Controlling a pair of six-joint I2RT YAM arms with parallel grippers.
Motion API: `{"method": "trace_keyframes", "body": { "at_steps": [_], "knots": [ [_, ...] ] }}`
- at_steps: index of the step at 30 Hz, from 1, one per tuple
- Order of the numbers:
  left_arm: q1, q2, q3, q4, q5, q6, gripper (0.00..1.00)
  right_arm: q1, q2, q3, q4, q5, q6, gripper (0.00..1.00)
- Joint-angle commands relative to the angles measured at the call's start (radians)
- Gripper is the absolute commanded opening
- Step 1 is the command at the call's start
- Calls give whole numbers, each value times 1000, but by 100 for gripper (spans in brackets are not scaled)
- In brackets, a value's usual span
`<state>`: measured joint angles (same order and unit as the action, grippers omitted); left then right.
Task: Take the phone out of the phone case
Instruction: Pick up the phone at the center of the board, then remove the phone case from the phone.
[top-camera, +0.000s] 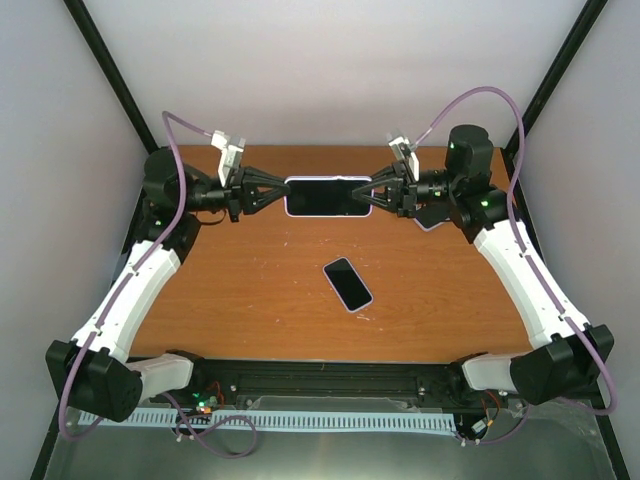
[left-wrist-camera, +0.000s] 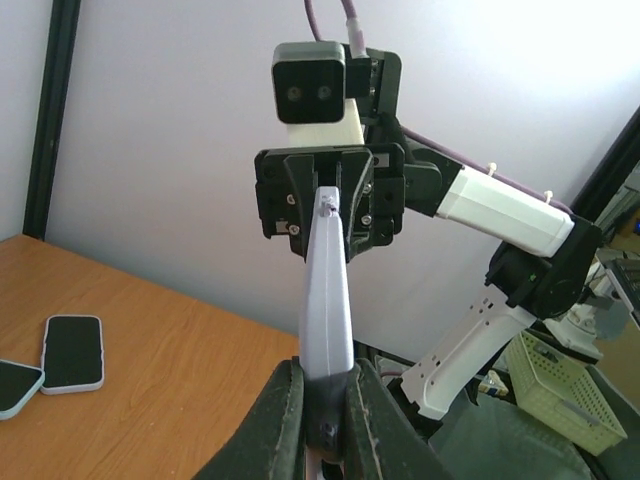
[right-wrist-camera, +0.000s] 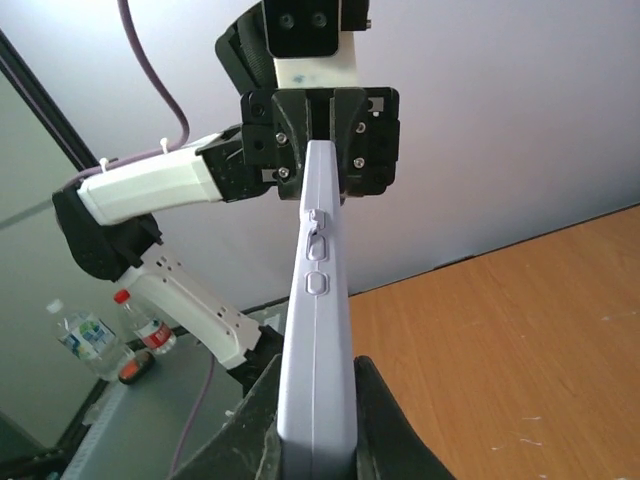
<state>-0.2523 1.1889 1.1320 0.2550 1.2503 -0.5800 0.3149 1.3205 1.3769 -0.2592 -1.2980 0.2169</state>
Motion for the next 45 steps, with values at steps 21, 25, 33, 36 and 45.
{"method": "trace_keyframes", "body": {
  "at_steps": [21,25,33,36,45],
  "knots": [
    [-5,215,471,-1408,-105,1333,95,69,15,165,-917,277,-957,3],
    [-35,260,504,-1485,-153,1414,90,106,25,174,-944,323,-986,3],
    [-144,300,481,-1536,-210,1461,81,146,75,221,-999,348,-1012,3],
    [-167,303,462,-1516,-230,1452,78,162,81,230,-1002,352,-1012,3],
    [-205,307,424,-1520,-246,1456,61,170,109,261,-1005,377,-996,3]
  ]
}}
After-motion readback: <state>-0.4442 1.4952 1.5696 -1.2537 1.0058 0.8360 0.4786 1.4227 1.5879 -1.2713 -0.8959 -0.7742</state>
